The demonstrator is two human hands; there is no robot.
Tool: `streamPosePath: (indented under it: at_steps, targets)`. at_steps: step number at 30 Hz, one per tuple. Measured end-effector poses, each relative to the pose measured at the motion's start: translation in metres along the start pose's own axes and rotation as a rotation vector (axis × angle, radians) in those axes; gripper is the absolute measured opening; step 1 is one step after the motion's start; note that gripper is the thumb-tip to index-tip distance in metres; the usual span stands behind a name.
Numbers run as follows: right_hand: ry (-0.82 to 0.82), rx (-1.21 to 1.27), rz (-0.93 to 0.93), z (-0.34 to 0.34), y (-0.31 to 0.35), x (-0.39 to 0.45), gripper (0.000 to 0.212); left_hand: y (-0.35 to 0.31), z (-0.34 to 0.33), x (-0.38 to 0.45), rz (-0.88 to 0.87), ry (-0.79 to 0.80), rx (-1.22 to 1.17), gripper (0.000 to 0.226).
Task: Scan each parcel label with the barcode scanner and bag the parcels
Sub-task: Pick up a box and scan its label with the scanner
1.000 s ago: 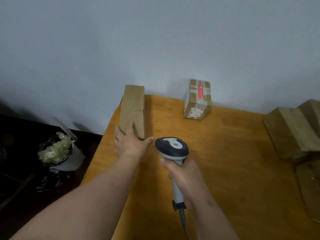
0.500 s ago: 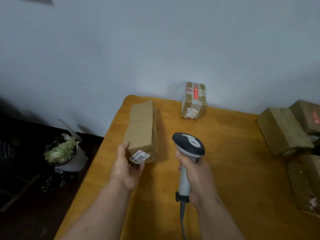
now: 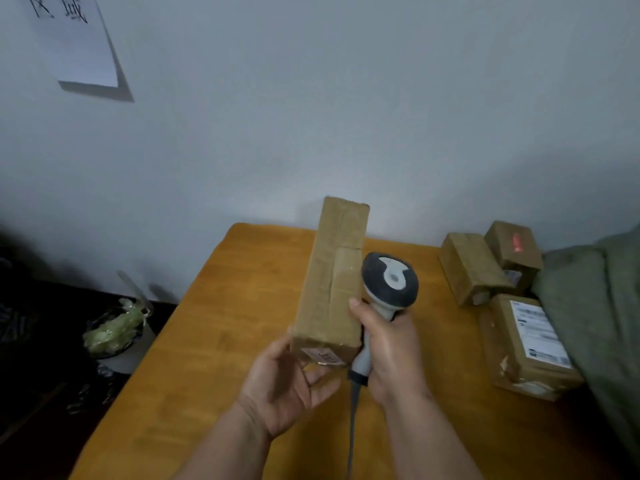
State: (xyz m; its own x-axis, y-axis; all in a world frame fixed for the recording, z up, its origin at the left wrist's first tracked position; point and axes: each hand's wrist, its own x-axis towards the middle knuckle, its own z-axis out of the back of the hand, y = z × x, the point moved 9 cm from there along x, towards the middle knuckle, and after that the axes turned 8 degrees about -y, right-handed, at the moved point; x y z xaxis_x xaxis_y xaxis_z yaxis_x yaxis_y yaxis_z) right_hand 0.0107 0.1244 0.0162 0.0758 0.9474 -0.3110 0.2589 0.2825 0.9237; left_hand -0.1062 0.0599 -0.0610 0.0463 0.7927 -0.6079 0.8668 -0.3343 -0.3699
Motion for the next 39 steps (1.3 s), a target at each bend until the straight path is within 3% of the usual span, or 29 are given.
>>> streamPosePath:
  at_steps: [4,6,8,10,13,15,18,27,35,39]
  targets:
    - [0.008,-0.068,0.111,0.027,0.021,-0.023,0.050,-0.010,-0.021,-0.022,-0.268,-0.115,0.235,0.039]
    - [0.003,-0.096,0.165,0.036,0.030,-0.034,0.054,-0.005,-0.033,-0.036,-0.272,-0.124,0.418,0.025]
    - [0.011,-0.138,0.199,0.041,0.035,-0.040,0.056,0.004,-0.041,-0.043,-0.195,-0.090,0.510,0.053]
    - [0.027,-0.122,0.191,0.045,0.038,-0.044,0.055,0.007,-0.046,-0.047,-0.187,-0.081,0.520,0.063]
    - [0.034,0.002,0.148,0.051,0.042,-0.046,0.035,0.011,-0.039,-0.045,-0.138,-0.106,0.281,0.067]
    - [-0.004,0.079,0.106,0.056,0.042,-0.043,0.022,0.015,-0.038,-0.046,-0.073,-0.027,0.120,0.066]
    - [-0.082,0.068,0.076,0.065,0.037,-0.039,0.036,0.012,-0.032,-0.048,-0.060,0.074,-0.015,0.066]
    - [0.098,-0.055,0.027,0.040,0.033,-0.058,0.054,-0.005,-0.004,-0.048,-0.151,0.041,-0.114,0.057]
    - [0.244,-0.095,0.002,0.028,0.037,-0.072,0.043,-0.017,0.007,-0.056,-0.184,-0.029,-0.251,0.061]
    - [0.284,-0.124,-0.001,0.026,0.040,-0.078,0.017,-0.022,0.004,-0.058,-0.189,-0.016,-0.287,0.051]
